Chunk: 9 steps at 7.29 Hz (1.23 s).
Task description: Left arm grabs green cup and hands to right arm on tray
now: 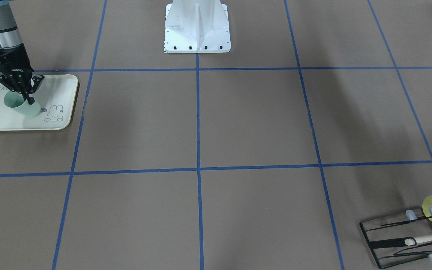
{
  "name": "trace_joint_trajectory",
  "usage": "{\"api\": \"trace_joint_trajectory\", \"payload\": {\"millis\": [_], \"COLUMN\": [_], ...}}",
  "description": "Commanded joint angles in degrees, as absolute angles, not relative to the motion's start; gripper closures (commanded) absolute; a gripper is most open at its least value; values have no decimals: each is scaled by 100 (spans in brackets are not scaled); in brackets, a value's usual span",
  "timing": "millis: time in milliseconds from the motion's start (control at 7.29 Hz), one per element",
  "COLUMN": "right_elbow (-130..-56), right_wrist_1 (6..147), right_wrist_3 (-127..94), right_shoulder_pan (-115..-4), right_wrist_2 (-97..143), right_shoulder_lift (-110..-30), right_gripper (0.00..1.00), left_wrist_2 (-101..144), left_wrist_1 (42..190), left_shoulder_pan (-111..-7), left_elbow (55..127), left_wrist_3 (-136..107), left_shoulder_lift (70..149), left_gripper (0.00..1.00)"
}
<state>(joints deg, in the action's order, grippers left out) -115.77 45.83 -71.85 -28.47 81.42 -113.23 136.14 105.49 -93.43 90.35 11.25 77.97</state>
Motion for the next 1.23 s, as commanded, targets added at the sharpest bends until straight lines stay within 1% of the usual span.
{"api": "trace_joint_trajectory", "payload": {"millis": [0,137,411,549,823,960,1097], "right_elbow": [-11610,-11628,-11663,-11620,-11523,-11392,-11208], "right_wrist_1": [4579,4597,4675,4946,6225,6666,6819], "right_wrist_3": [-7050,-6753,-5683,-5130,-3796,-3057,-2432], "right_shoulder_pan": [-2830,-3004,-4291,-4933,-5937,-6498,-7043], "right_wrist_2": [8173,8313,9713,10373,11264,11711,12212], "right_shoulder_lift": [-11285,-11233,-11084,-10909,-10172,-9969,-9923], "right_gripper": [0,0,0,0,0,0,0], "left_wrist_2": [13614,13614,13623,13632,13980,14009,13984], "left_wrist_1": [10547,10547,10547,10547,10538,10521,10486], "left_shoulder_pan": [-9343,-9343,-9343,-9343,-9343,-9334,-9290], "left_elbow": [9035,9035,9035,9044,9061,9149,9315], "left_wrist_3": [1125,1125,1134,1134,1073,437,-248], "left_shoulder_lift": [7796,7796,7787,7787,7796,7874,7892], "left_gripper": [0,0,0,0,0,0,0]}}
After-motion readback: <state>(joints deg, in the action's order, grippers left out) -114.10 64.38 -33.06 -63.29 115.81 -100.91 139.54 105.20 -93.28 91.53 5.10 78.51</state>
